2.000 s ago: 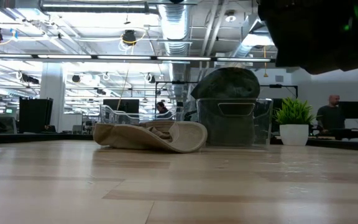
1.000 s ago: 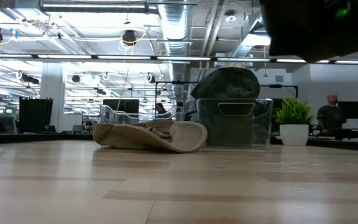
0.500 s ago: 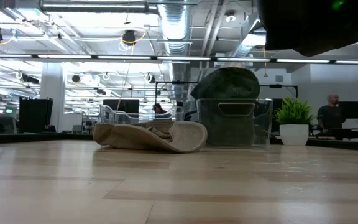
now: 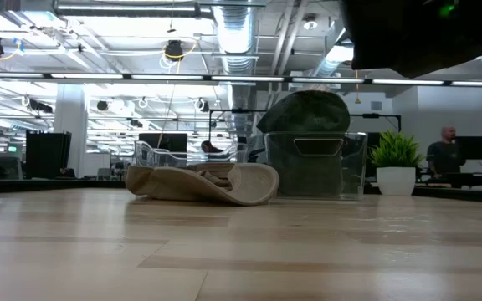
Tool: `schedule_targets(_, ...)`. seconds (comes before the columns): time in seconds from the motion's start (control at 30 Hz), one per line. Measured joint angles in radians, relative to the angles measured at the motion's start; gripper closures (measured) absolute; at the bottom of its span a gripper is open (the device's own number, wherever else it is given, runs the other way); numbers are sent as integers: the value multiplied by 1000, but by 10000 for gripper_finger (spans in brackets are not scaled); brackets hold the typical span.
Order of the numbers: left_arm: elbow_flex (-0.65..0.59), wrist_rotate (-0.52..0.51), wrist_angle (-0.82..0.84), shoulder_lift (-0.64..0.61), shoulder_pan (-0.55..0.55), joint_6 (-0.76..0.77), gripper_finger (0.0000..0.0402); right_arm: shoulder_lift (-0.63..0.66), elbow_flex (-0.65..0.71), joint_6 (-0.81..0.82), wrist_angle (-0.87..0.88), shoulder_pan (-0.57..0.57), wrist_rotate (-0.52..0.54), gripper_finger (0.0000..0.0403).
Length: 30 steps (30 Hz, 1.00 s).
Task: Pick & Place hat
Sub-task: Put the bottom brown cap into the left transparent bin
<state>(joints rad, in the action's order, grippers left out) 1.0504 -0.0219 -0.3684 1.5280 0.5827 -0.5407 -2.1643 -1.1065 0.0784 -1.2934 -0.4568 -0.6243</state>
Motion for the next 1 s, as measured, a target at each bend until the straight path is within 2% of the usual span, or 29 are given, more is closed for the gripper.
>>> schedule_targets(0.5,0,104,-59,0,0,27,275,0,0,-10,6,0,0,394)
schedule_targets(1.0,0,128,-103,61,-17,60,275,0,0,-21,7,2,19,393)
